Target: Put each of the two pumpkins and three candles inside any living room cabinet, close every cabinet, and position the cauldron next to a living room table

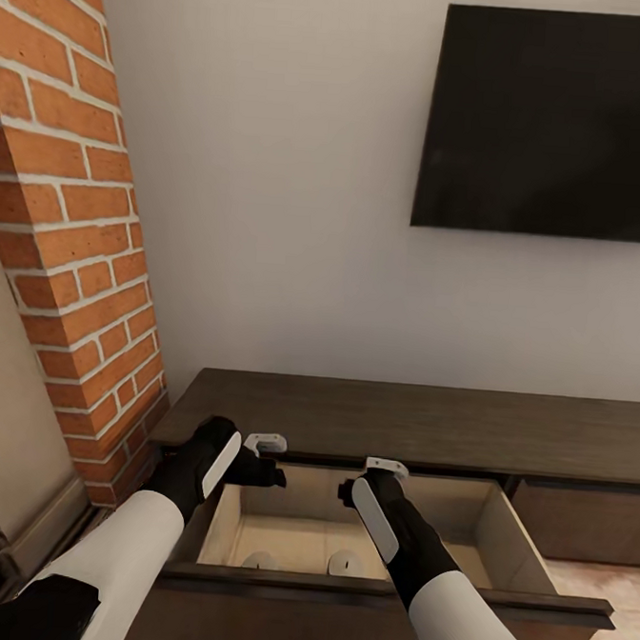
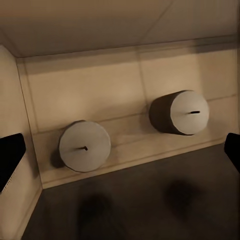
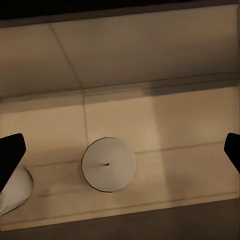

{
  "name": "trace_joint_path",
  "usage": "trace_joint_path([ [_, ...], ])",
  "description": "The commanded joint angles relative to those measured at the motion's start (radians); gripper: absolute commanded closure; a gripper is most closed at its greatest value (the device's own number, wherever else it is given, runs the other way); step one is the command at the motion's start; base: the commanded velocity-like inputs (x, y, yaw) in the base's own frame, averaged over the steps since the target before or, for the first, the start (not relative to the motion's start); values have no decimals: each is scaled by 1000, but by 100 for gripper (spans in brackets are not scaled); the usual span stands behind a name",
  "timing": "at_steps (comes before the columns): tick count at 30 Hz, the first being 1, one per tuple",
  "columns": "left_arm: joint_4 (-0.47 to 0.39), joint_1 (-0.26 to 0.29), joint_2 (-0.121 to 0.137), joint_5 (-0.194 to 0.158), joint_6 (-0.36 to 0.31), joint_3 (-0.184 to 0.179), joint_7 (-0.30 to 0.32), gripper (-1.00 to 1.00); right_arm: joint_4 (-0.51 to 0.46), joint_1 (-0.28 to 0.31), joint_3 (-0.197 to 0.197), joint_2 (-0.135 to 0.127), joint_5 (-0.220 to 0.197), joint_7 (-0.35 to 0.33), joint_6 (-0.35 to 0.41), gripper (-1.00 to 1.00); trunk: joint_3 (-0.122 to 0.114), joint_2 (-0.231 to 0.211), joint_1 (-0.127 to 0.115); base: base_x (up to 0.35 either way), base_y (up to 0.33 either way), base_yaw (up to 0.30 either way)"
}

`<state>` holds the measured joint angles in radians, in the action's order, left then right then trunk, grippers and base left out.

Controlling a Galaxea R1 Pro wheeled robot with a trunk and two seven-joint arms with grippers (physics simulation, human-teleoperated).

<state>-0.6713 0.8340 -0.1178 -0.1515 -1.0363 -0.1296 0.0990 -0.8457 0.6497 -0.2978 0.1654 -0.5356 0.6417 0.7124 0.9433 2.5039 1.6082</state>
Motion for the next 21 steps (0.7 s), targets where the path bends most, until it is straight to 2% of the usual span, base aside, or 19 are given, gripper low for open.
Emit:
trace_joint_path([
  [1,-3,0,0,-5,-4,-2,-2,-100,-1,1,-3,-1,-10,10,1,-100,-3,0,-1,0,0,0],
  [13,-12,0,1,-5,-4,-1,-2,-100,-1,1,-3,-1,-10,10,1,-100,-50,-3,-6,-19,0,-31],
  [18,-13,0,1,-5,-5,-2,-2,-100,-1,1,-3,-1,-10,10,1,-100,-72,-4,-8,-229,0,-210],
  [21,-13,0,1,-5,-5,-2,-2,-100,-1,1,-3,-1,-10,10,1,-100,-83,-25,-20,-294,0,-243],
])
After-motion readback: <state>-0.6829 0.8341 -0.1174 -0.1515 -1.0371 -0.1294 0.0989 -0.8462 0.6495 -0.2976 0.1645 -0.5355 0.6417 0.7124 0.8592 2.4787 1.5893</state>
